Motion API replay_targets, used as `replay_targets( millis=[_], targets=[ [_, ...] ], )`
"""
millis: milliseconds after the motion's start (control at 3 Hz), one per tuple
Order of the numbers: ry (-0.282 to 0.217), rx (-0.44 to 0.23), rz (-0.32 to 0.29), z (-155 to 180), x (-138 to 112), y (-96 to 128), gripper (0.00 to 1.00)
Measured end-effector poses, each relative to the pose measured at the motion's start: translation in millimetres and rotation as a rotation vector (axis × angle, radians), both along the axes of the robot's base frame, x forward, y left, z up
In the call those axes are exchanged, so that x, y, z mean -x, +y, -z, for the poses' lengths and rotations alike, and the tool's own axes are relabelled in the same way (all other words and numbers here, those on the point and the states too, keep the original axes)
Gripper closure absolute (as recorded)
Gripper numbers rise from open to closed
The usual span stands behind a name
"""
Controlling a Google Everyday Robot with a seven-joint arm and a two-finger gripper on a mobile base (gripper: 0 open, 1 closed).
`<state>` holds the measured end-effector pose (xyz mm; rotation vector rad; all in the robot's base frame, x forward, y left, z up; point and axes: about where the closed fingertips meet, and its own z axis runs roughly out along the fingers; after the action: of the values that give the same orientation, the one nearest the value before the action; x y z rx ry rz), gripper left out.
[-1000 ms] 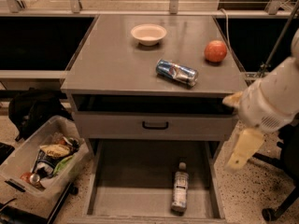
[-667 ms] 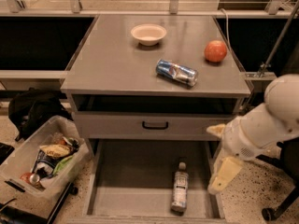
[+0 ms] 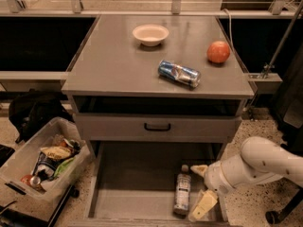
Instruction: Pick blue plastic bottle from middle drawer and place on counter
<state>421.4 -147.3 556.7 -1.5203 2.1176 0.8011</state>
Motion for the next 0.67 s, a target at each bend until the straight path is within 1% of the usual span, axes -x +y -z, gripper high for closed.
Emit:
replay_targets(
  millis=[333,667],
  targets=[
    [0.063,-0.067,0.011,55,1,10,0.0],
    [0.097,-0.104,0.017,85,1,15,0.0]
  ],
)
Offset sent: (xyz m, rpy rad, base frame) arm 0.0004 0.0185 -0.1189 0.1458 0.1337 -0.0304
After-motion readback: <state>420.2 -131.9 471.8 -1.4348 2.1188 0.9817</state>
